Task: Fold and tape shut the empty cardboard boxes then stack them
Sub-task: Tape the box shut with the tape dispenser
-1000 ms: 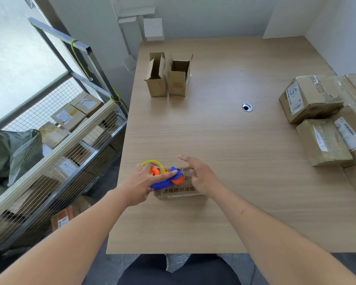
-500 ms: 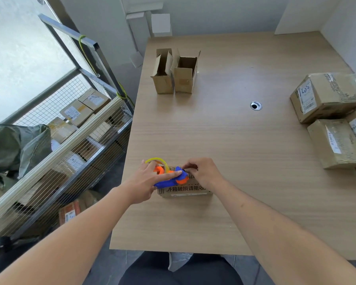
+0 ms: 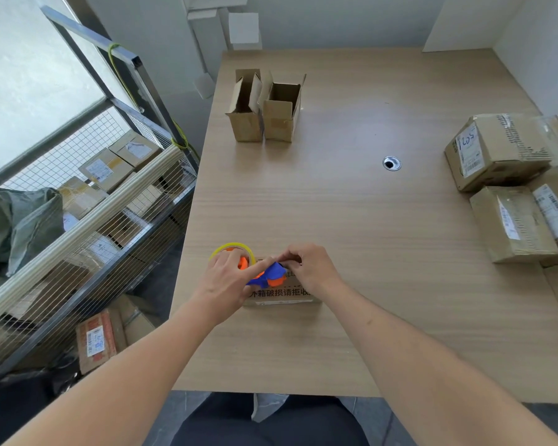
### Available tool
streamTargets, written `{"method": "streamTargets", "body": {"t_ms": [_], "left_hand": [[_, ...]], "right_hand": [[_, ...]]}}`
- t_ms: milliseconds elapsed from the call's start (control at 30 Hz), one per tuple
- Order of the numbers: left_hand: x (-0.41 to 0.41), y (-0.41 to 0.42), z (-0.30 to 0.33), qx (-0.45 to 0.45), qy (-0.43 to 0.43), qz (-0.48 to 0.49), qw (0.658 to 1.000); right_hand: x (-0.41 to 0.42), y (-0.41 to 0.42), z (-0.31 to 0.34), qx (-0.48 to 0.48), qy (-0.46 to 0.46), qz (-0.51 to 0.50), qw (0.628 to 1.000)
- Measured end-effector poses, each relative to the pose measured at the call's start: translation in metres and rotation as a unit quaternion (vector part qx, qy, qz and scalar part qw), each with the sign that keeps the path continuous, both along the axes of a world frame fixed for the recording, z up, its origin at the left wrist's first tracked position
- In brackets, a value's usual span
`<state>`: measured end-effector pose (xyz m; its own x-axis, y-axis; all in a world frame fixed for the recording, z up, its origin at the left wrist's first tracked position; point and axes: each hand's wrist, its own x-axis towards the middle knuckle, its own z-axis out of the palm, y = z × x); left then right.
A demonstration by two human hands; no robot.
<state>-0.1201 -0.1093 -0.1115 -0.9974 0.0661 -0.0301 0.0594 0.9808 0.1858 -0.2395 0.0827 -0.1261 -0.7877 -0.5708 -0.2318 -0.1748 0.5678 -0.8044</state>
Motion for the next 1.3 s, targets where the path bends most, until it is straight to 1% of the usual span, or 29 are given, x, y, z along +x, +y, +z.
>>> {"method": "streamTargets", "body": {"t_ms": [100,167,233,333,433,500,567,733,833,1000,1167,1300], "left_hand": [[0.000,-0.008,-0.007,0.025,0.008,-0.018,0.999],[0.001,-0.011,-0.011,0.039,0.001,-0.018,0.999],[0.001,-0.013,-0.012,0.046,-0.005,-0.017,0.999],[0.000,-0.013,-0.011,0.058,-0.004,-0.013,0.998],[0.000,-0.018,-0.008,0.072,-0.014,-0.001,0.997],[-0.002,-0.019,-0.007,0.081,-0.026,0.006,0.996],[-0.004,-0.014,-0.009,0.081,-0.031,-0.007,0.996],[-0.013,-0.005,-0.011,0.092,-0.038,-0.002,0.995],[-0.018,-0.009,-0.009,0.092,-0.070,-0.005,0.993],[-0.025,-0.011,-0.010,0.085,-0.091,-0.010,0.992],[-0.025,-0.010,-0.009,0.070,-0.104,-0.008,0.992],[-0.020,-0.010,-0.014,0.063,-0.107,-0.005,0.992]], "right_hand": [[0.007,0.003,0.004,0.025,0.039,0.006,0.999],[0.006,0.009,0.006,0.049,0.060,-0.013,0.997],[0.005,0.018,0.006,0.063,0.060,-0.033,0.996],[0.006,0.026,0.012,0.081,0.070,-0.030,0.994],[-0.003,0.044,0.016,0.115,0.067,-0.073,0.988],[-0.013,0.067,0.015,0.125,0.035,-0.099,0.987],[-0.018,0.086,0.015,0.122,-0.007,-0.102,0.987],[-0.018,0.088,0.014,0.088,-0.114,-0.122,0.982],[-0.018,0.084,0.013,0.091,-0.129,-0.114,0.981],[-0.019,0.088,0.003,0.087,-0.161,-0.114,0.976],[-0.022,0.090,-0.012,0.090,-0.158,-0.108,0.977],[-0.017,0.091,-0.019,0.075,-0.215,-0.128,0.965]]}}
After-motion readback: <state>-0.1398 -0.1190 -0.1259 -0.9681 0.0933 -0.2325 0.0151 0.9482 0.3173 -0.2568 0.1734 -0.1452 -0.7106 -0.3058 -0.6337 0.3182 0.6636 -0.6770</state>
